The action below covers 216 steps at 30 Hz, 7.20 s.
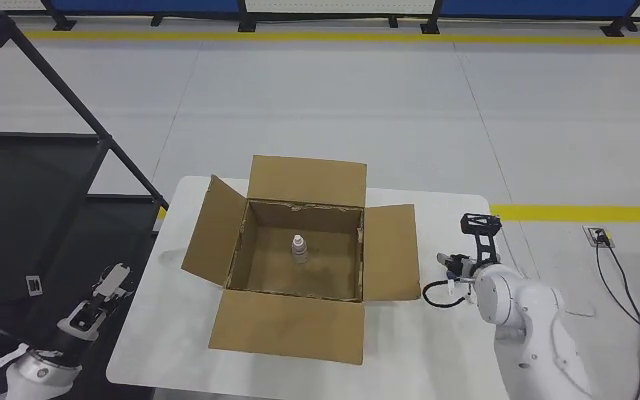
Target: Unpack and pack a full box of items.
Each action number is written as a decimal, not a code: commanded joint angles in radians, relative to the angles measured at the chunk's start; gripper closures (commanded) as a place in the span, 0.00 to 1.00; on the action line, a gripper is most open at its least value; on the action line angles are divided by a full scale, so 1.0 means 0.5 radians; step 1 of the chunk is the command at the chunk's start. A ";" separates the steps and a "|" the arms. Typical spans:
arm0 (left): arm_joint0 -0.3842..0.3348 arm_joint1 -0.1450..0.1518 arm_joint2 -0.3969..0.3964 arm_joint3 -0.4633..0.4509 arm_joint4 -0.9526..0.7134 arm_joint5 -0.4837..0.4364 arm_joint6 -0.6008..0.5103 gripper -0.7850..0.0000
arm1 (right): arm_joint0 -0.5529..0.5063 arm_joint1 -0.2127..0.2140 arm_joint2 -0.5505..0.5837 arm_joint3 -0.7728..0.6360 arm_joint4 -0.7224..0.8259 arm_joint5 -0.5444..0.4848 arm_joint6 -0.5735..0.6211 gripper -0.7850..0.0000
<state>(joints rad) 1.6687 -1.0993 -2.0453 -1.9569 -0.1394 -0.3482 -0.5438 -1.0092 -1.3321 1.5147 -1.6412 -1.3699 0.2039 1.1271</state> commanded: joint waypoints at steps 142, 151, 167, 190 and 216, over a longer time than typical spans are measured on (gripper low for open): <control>-0.764 0.014 1.227 0.258 0.869 0.411 -0.122 0.00 | 0.874 0.017 -0.288 1.026 2.676 -1.407 0.216 0.00; -0.774 0.019 1.194 0.321 0.804 0.399 -0.147 0.00 | 1.183 -0.101 -0.772 1.451 2.676 -1.440 0.048 0.00; -0.788 0.020 1.197 0.374 0.759 0.439 -0.120 0.00 | 1.443 -0.261 -1.189 1.947 2.493 -1.475 -0.264 0.00; -0.255 0.133 0.190 0.415 0.269 0.016 -0.732 0.00 | 1.319 -0.136 -0.973 1.631 2.226 -1.754 -0.710 0.00; -0.272 0.260 0.526 0.459 -0.256 -0.307 -1.533 0.00 | 1.602 -0.255 -1.033 2.480 2.064 -1.530 -1.093 0.00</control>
<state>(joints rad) 1.5355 -0.9705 -1.7834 -1.7266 -0.2513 -0.5081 -1.3074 -0.2140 -1.4546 1.0009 -0.4162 -0.3482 -0.5448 0.5759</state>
